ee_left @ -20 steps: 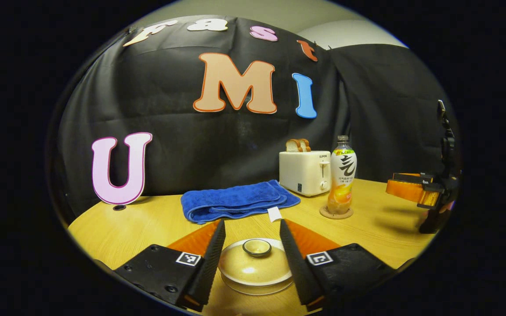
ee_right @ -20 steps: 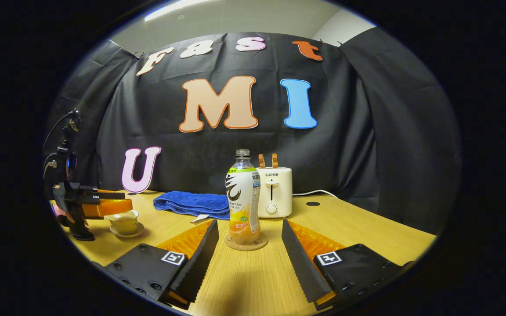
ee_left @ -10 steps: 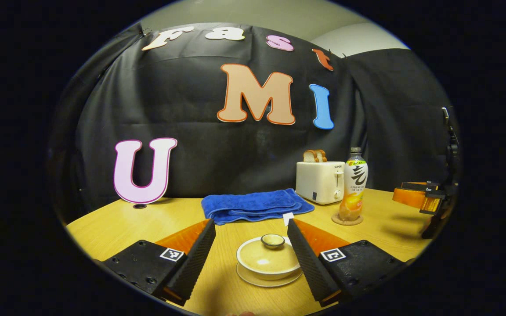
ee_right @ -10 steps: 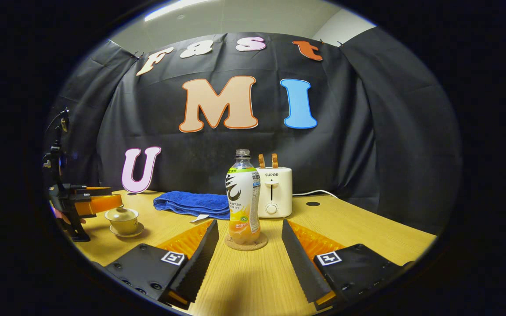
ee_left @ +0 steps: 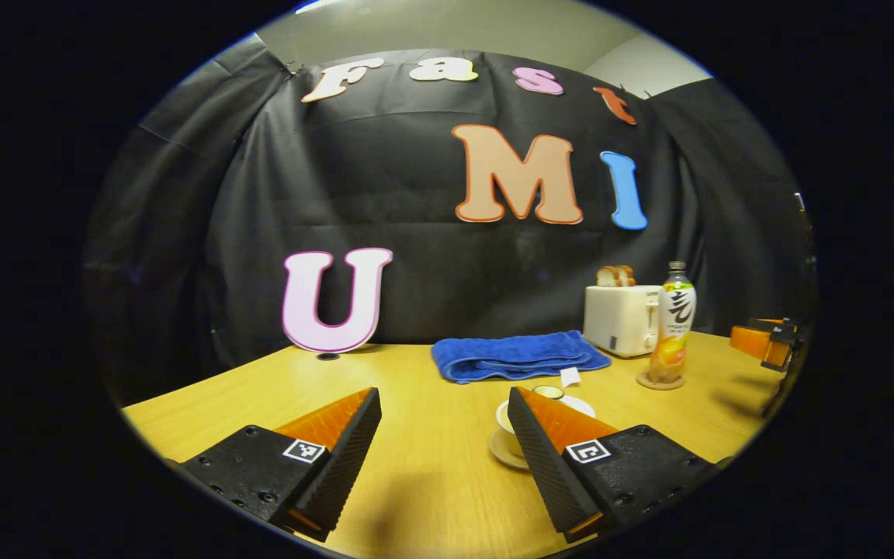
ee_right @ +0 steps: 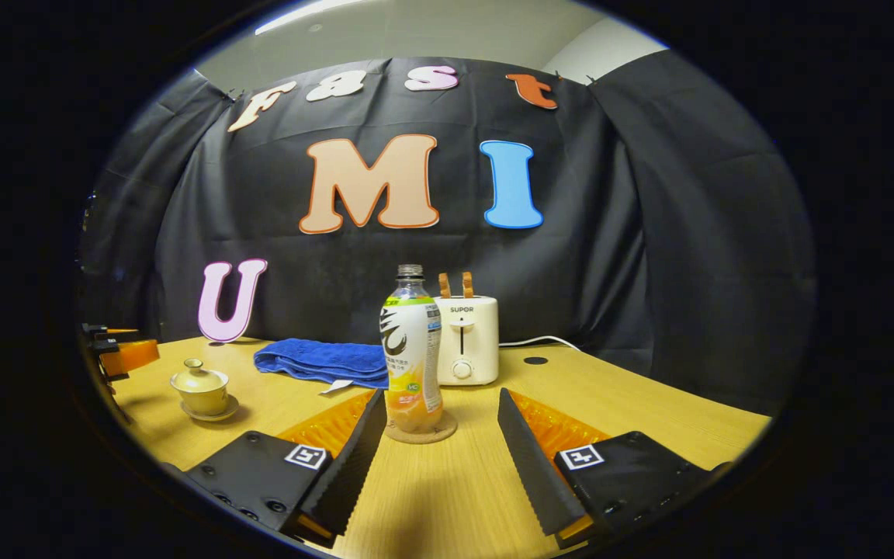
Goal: Open the teacup lid with one hand, grasp the water bottle and pour water into the teacup with the other hand; after pouring, place the water bottle on the coaster and then close the teacup lid.
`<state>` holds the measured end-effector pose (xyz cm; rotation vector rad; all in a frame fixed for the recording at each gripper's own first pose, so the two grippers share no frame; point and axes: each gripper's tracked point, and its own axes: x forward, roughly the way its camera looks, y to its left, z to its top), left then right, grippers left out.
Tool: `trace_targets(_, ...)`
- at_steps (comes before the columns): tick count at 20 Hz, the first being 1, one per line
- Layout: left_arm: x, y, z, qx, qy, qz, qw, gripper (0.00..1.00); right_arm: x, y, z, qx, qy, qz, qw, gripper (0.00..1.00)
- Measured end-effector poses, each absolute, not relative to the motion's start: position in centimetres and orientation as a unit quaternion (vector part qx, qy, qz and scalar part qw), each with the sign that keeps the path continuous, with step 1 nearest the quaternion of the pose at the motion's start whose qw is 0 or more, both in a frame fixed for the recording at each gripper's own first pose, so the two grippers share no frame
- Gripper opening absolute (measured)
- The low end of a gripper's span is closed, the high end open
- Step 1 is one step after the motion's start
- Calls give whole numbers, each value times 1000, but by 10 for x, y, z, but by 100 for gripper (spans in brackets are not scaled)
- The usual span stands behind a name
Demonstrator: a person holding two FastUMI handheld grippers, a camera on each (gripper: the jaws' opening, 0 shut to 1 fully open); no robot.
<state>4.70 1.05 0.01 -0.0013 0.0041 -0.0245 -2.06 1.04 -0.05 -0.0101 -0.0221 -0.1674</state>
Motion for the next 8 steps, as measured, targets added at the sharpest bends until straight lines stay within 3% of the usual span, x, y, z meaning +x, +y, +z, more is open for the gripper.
trace_targets(2,41,29,1,2,3,37,999,96,-22,7,0,-5,-11,-94,995,89)
trace_targets(3,39,36,1,3,3,59,998,96,-23,6,0,-6,-12,-99,995,94)
trace_targets(8,31,56,1,4,4,123,992,96,-24,3,0,-6,-12,-109,994,89)
